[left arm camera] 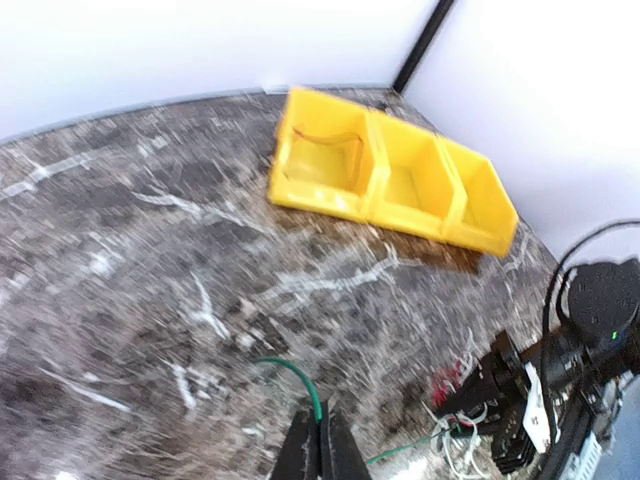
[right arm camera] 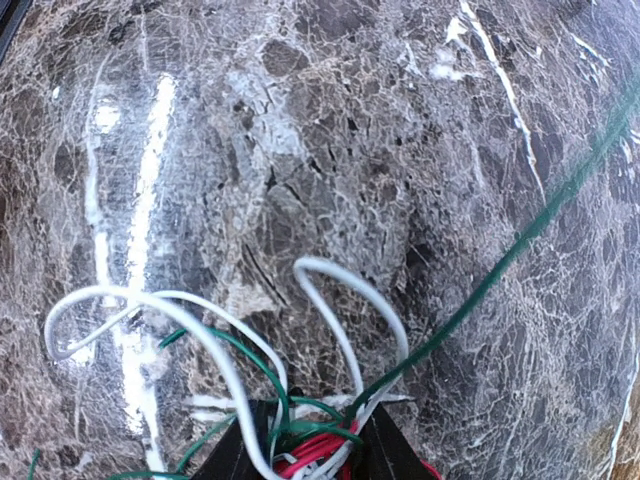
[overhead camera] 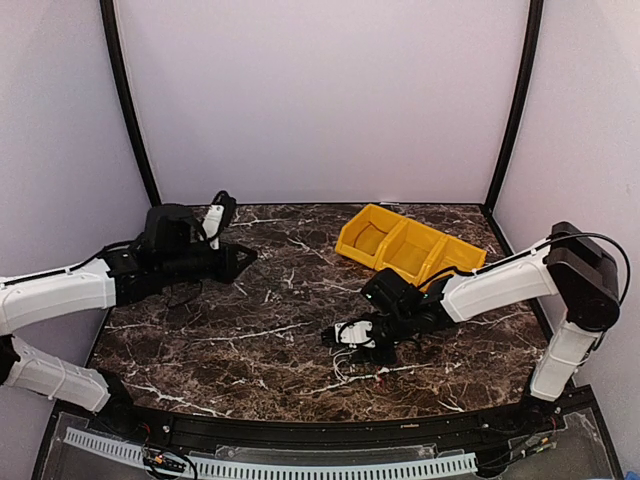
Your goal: Untangle the cables
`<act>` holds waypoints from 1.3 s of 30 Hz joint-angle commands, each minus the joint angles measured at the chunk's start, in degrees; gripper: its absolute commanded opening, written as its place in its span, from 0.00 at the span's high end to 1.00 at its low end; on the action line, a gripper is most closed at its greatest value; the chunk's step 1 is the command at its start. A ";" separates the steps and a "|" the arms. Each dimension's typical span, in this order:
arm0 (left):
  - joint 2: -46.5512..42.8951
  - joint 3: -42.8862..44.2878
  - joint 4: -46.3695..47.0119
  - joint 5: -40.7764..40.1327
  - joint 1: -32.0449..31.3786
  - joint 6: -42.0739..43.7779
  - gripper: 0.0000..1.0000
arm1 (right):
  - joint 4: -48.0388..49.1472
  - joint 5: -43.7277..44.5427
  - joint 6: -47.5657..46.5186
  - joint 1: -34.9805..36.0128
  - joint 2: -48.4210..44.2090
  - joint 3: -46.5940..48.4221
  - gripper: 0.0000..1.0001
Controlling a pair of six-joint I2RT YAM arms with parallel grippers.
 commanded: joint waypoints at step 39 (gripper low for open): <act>-3.41 39.84 -22.58 -27.22 7.27 28.93 1.00 | -8.34 6.12 -3.12 -11.49 -4.58 -10.46 0.69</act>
